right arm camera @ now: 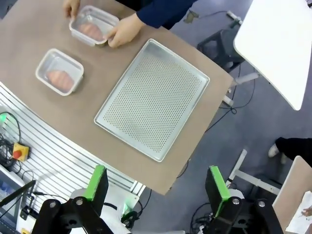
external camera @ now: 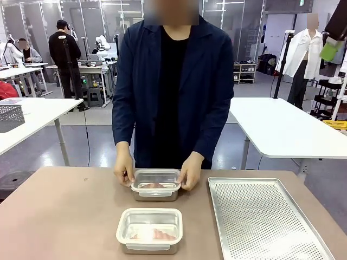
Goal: Place the bread into the airtight container.
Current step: Pick up a Butter Roll and place it into an empty Airtight Container.
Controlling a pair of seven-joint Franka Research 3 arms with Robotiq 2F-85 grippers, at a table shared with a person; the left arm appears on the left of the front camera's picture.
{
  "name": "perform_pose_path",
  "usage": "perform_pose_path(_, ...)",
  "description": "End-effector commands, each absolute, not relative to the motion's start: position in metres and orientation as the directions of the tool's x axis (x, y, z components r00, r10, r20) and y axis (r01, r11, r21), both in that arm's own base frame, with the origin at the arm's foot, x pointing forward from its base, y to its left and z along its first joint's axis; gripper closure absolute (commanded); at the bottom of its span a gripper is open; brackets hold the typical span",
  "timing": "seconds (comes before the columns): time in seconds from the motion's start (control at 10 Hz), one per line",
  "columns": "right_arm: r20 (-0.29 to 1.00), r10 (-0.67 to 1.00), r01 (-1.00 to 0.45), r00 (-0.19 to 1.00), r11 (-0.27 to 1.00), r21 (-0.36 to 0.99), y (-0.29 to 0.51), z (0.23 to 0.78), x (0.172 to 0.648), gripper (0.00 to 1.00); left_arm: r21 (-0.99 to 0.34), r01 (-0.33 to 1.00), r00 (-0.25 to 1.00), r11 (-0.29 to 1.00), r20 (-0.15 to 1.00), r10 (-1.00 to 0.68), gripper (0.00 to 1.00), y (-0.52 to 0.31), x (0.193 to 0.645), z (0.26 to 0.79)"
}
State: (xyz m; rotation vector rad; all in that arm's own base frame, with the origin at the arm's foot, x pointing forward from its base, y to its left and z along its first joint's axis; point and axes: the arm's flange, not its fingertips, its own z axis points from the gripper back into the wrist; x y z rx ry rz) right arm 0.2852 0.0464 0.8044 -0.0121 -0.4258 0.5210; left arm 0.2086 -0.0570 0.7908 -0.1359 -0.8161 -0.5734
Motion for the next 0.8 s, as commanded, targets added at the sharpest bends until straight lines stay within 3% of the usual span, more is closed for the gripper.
perform_pose_path(0.0,0.407,0.440,-0.458,0.801,0.887,-0.058,0.0481,0.8004,0.2895,0.00,0.107,0.537,0.539,0.837,0.720,-0.438,0.00,-0.0567,0.2083,0.7915)
perform_pose_path(0.1,0.391,0.485,-0.480,0.782,0.869,-0.118,0.0464,0.8044,0.2852,0.00,0.107,0.537,0.539,0.837,0.720,-0.438,0.00,-0.0567,0.2083,0.7915)
perform_pose_path(0.7,0.391,0.485,-0.480,0.782,0.869,-0.118,0.0464,0.8044,0.2852,0.00,0.107,0.537,0.539,0.837,0.720,-0.438,0.00,-0.0567,0.2083,0.7915)
